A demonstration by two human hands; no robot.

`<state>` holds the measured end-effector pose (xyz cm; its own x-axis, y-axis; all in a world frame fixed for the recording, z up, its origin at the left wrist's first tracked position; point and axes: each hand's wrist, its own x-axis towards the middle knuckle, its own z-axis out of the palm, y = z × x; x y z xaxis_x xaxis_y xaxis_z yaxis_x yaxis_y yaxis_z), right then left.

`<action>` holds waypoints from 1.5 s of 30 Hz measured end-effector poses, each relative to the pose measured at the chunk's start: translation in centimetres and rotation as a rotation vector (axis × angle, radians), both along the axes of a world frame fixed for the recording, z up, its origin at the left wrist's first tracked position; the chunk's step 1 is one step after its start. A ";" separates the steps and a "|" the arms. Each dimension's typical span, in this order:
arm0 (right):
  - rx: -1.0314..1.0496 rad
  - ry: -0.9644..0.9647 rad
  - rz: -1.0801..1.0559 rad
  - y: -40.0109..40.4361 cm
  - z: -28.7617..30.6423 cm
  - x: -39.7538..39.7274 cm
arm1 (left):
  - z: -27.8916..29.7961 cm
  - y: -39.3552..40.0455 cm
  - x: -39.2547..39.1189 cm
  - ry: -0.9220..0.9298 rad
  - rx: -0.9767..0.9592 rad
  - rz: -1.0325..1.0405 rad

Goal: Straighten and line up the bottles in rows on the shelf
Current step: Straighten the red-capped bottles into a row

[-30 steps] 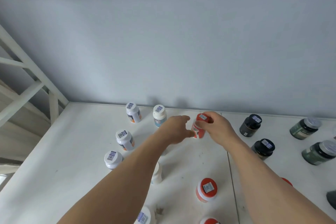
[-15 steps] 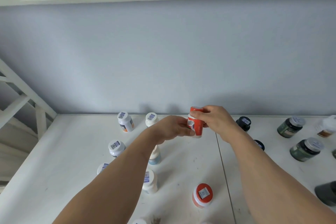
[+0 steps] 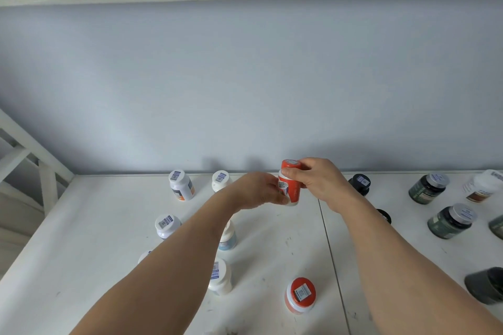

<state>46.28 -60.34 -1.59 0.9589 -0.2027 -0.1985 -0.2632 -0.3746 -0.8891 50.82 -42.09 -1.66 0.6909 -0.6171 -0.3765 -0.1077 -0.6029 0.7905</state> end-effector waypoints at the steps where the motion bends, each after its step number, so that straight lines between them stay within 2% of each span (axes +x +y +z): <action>1: -0.020 -0.006 0.012 0.0 -0.2 -0.1 | 0.0 -0.1 0.1 -0.105 0.099 -0.037; 4: -0.059 -0.015 0.051 0.3 -0.9 -0.2 | -0.3 -0.1 0.4 -0.452 0.462 -0.149; 8: -0.112 0.000 0.090 0.6 -2.4 0.0 | -1.0 0.2 0.5 -0.643 0.559 -0.243; 16: -0.055 0.039 0.078 1.2 -5.7 0.1 | -1.7 0.5 0.2 -0.705 0.588 -0.275; 23: -0.082 0.130 0.047 1.4 -4.7 -0.9 | -0.9 0.5 -0.8 -0.703 0.607 -0.227; 25: -0.167 0.157 0.040 1.4 -3.9 -2.1 | -0.2 0.5 -1.5 -0.716 0.612 -0.211; 29: -0.601 0.153 0.179 1.3 -2.5 -5.2 | 0.9 0.1 -3.9 -0.800 0.626 -0.200; 33: -0.854 0.097 0.286 1.6 -1.3 -8.4 | 1.7 -0.6 -7.2 -0.875 0.606 -0.170; 37: -0.972 0.048 0.330 1.8 0.3 -11.6 | 2.6 -0.7 -10.6 -0.929 0.590 -0.151; 45: -0.991 -0.034 0.266 1.9 3.5 -18.9 | 5.5 -0.1 -17.6 -1.008 0.547 -0.131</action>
<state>27.36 -58.43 1.93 0.9987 -0.0411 -0.0290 -0.0451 -0.9871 -0.1535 33.23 -42.21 3.86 0.7728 -0.6306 0.0709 -0.6284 -0.7761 -0.0535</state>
